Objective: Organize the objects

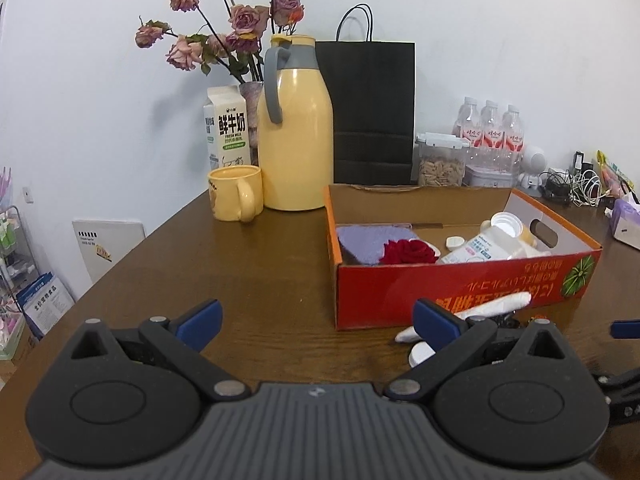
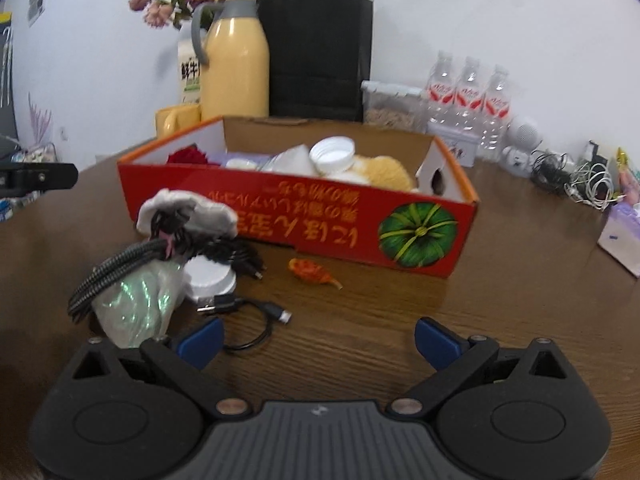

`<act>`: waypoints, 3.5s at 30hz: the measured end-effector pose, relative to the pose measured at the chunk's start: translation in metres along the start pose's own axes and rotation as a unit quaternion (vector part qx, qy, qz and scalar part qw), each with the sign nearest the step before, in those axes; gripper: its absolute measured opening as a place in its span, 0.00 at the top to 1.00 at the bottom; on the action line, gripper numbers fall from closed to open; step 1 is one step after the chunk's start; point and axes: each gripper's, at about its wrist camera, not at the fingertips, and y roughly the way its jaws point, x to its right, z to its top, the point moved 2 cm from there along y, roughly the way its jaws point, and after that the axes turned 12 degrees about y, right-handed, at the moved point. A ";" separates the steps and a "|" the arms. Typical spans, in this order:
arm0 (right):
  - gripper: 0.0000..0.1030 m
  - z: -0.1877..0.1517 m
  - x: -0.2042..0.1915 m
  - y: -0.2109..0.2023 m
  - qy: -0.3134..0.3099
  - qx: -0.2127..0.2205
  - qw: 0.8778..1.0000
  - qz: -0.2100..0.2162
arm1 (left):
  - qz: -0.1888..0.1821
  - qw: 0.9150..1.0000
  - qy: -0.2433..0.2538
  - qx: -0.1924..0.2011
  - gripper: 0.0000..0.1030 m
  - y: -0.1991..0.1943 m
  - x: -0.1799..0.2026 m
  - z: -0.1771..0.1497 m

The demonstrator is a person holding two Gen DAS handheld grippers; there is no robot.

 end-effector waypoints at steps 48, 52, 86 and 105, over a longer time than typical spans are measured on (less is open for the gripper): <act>0.95 0.008 0.016 -0.005 0.004 0.061 0.996 0.061 | -0.052 0.996 0.073 -0.026 0.00 0.034 0.049 0.011; 0.95 0.009 0.023 -0.007 0.019 0.068 0.996 0.058 | -0.055 0.989 0.136 -0.027 0.00 0.050 0.068 0.009; 0.96 0.052 0.006 -0.031 0.010 0.144 0.987 0.069 | -0.149 0.974 0.119 0.124 0.94 -0.007 0.069 0.076; 0.96 0.162 -0.005 0.080 0.069 0.163 0.981 0.076 | -0.219 0.968 -0.118 -0.024 0.94 0.160 0.033 0.109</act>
